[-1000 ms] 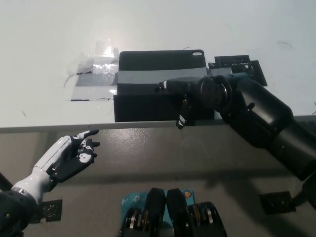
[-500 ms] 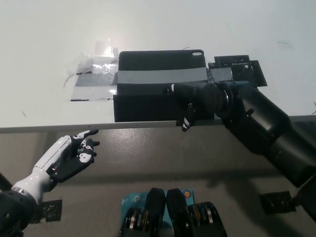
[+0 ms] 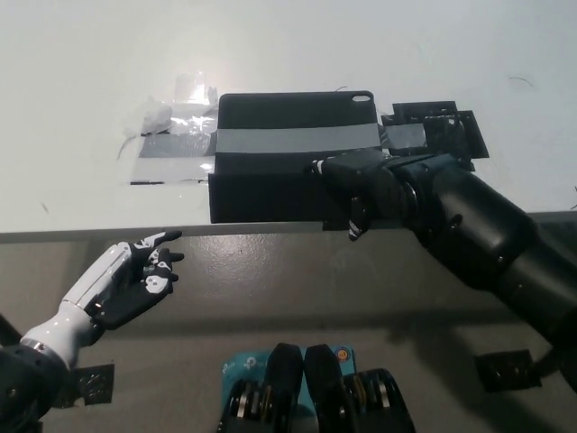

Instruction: The robot uses its right hand to pull the cover of a folded tablet cover kept in the middle of the desk

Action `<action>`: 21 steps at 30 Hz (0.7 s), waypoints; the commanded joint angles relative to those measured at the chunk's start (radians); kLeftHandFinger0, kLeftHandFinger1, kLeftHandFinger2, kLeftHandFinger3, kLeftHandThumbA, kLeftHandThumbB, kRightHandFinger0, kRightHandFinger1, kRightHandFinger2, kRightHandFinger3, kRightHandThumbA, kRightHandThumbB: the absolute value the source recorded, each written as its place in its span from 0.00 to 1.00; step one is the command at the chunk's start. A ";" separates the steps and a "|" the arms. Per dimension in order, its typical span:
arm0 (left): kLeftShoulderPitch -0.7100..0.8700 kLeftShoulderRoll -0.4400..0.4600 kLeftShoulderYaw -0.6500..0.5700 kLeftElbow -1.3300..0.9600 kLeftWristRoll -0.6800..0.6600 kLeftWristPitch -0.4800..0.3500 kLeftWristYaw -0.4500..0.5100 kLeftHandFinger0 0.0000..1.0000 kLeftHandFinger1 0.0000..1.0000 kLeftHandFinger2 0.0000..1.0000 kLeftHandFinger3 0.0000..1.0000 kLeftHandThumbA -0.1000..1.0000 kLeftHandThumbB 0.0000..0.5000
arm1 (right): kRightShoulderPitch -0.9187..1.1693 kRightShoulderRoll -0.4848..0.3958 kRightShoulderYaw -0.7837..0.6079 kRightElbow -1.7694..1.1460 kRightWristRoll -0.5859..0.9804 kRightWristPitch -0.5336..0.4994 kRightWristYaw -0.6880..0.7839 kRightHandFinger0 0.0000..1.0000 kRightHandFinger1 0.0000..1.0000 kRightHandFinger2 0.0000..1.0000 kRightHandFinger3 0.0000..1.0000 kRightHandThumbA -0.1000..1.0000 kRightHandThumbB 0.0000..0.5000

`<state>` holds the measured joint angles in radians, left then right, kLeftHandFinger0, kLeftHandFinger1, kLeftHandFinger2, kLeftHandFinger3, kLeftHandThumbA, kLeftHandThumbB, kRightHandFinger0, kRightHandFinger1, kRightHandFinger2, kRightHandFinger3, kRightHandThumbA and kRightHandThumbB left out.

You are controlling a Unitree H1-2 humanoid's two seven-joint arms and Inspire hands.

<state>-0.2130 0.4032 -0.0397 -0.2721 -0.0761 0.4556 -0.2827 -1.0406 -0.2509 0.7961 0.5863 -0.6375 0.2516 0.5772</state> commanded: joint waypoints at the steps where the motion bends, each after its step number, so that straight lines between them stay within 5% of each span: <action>1: -0.029 0.015 0.014 -0.024 -0.003 0.014 0.000 0.76 0.85 0.96 1.00 1.00 0.12 | -0.013 -0.035 -0.001 -0.093 -0.040 -0.017 0.060 1.00 1.00 1.00 1.00 1.00 1.00; 17: -0.034 0.032 0.024 -0.007 0.001 0.014 -0.007 0.78 0.85 0.95 1.00 1.00 0.27 | 0.193 -0.049 -0.094 -0.416 0.007 0.076 0.142 1.00 1.00 1.00 1.00 1.00 1.00; 21: -0.034 0.032 0.024 -0.018 -0.002 0.014 -0.008 0.76 0.84 0.94 1.00 1.00 0.21 | 0.247 -0.026 -0.138 -0.427 0.032 0.084 0.124 1.00 1.00 1.00 1.00 1.00 1.00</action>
<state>-0.2211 0.4046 -0.0320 -0.2684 -0.0757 0.4562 -0.2828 -0.8207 -0.3033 0.6993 0.1914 -0.6578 0.3014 0.6808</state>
